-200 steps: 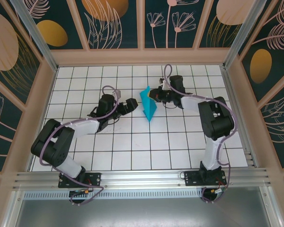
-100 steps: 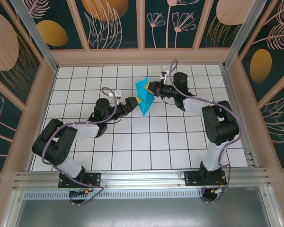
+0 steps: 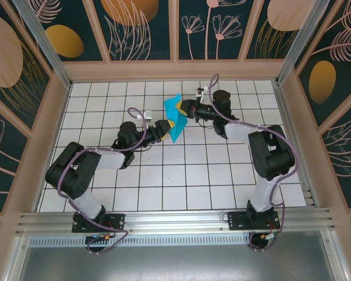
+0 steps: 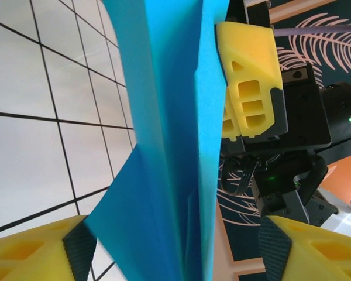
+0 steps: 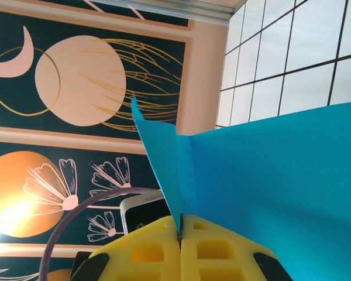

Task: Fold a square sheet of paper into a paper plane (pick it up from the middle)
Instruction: Turn over the paper at the center of the table.

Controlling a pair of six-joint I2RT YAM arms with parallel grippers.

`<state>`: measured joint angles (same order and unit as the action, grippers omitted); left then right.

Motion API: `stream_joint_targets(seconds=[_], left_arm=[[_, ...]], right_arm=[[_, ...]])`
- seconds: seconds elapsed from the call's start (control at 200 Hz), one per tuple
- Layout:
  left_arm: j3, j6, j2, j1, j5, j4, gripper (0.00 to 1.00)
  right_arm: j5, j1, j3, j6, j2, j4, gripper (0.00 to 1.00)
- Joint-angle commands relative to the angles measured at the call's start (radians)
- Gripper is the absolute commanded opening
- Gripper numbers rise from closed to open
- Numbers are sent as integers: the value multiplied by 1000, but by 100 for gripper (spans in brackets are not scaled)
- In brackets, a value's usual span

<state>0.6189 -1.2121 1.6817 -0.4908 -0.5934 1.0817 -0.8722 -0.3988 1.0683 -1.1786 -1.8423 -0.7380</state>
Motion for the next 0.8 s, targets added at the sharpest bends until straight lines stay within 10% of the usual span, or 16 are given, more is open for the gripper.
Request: stream_joint_targets(seconds=[0.0, 0.36, 0.616, 0.796], left_arm=[[35, -6, 10, 1, -13, 72, 67], [27, 4, 10, 2, 40, 113, 23], [42, 80, 3, 1, 41, 23, 8], [110, 322, -73, 1, 155, -377, 8]], right_arm=[[-36, -8, -1, -42, 4, -99, 3], [-67, 4, 4, -27, -10, -60, 9], [24, 40, -6, 173, 67, 205, 47], [270, 60, -30, 422, 180, 510, 67]])
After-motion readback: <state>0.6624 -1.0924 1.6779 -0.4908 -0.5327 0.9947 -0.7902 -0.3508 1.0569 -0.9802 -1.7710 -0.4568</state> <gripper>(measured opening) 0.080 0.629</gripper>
